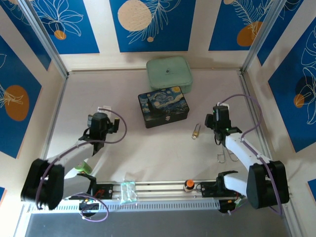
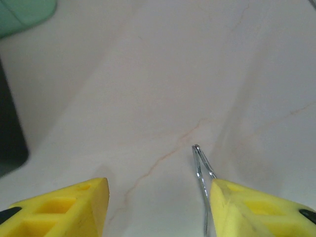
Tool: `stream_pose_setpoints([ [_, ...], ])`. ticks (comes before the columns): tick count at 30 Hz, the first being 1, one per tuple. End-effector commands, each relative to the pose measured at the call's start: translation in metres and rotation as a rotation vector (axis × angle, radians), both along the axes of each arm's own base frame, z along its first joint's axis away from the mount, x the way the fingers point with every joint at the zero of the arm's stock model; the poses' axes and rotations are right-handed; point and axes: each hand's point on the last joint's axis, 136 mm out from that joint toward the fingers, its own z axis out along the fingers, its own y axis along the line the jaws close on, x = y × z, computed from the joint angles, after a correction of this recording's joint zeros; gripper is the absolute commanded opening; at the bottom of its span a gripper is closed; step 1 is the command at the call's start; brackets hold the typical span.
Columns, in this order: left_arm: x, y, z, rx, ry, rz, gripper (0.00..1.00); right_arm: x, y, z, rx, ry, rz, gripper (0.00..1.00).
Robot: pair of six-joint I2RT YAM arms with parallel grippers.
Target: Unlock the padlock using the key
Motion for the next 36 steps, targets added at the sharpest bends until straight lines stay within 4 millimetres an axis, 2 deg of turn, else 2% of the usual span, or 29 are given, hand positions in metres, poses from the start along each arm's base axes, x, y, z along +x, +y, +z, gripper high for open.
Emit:
stream_pose_setpoints([
  [1,0.025,0.006,0.006,-0.032,-0.136,-0.008,0.99,0.033,0.02,0.027,-0.038,-0.259,0.185,0.55],
  [4,0.035,0.01,0.004,-0.089,-0.145,-0.011,0.99,0.038,0.015,0.022,-0.065,-0.325,0.199,0.55],
  [10,0.044,0.02,0.005,-0.172,-0.167,-0.028,0.99,0.049,0.014,0.031,-0.004,-0.436,0.236,0.55],
  [14,0.044,0.02,-0.001,-0.176,-0.215,-0.052,0.99,0.052,0.005,0.023,0.074,-0.465,0.212,0.55],
  [16,0.046,0.021,-0.013,-0.179,-0.232,-0.045,0.99,0.056,0.005,0.012,0.082,-0.448,0.21,0.55],
  [20,0.049,0.02,-0.015,-0.17,-0.219,-0.051,0.99,0.066,0.008,0.002,0.066,-0.398,0.215,0.57],
  [21,0.049,0.02,-0.016,-0.173,-0.204,-0.054,0.99,0.07,0.005,0.001,0.057,-0.382,0.195,0.73],
  [22,0.049,0.019,-0.016,-0.174,-0.204,-0.055,0.99,0.072,0.008,0.0,0.029,-0.375,0.195,1.0],
  [36,0.049,0.02,-0.015,-0.171,-0.212,-0.055,0.99,0.073,0.01,-0.001,0.038,-0.367,0.209,0.99],
])
